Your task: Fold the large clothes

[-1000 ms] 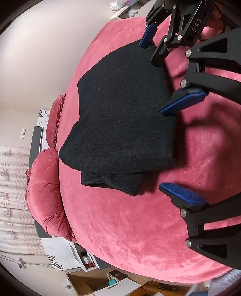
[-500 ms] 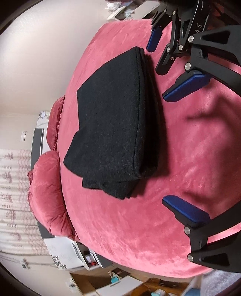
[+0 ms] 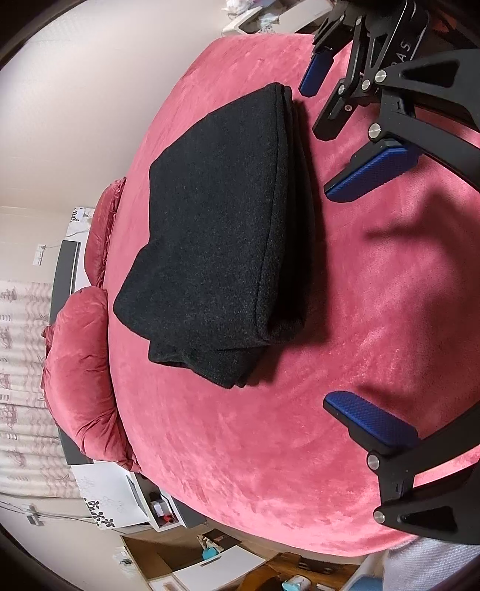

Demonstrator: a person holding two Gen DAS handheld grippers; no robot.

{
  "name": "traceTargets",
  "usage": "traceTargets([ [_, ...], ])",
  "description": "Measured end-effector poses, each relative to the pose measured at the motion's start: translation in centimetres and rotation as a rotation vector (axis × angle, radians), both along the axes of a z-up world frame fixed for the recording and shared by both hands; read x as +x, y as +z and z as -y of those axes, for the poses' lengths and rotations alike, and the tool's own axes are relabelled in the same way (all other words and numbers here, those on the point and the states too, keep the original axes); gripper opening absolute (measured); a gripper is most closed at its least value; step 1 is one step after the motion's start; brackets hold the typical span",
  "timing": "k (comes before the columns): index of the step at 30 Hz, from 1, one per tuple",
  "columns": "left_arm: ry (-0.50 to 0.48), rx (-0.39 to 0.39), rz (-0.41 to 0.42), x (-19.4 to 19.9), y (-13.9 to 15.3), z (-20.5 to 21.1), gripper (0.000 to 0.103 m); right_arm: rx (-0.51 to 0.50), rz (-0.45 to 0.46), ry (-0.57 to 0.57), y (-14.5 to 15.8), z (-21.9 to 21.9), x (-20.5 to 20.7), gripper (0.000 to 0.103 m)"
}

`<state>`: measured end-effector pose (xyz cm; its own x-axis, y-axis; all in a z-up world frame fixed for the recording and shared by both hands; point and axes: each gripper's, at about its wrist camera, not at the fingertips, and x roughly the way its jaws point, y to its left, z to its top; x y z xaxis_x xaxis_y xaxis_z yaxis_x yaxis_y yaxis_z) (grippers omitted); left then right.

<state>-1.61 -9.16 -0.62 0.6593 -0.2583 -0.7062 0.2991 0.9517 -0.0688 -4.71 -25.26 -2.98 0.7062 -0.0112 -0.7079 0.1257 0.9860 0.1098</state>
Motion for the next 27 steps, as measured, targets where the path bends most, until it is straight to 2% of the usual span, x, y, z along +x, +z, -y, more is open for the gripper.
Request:
traceTargets([
  [15,0.025,0.035,0.018,-0.07,0.08,-0.14,0.103,0.007,0.003,0.010,-0.01,-0.02,-0.10,0.081],
  [27,0.018,0.022,0.005,-0.04,0.04,-0.20,0.103,0.012,0.007,0.023,-0.05,0.13,0.03,0.081],
])
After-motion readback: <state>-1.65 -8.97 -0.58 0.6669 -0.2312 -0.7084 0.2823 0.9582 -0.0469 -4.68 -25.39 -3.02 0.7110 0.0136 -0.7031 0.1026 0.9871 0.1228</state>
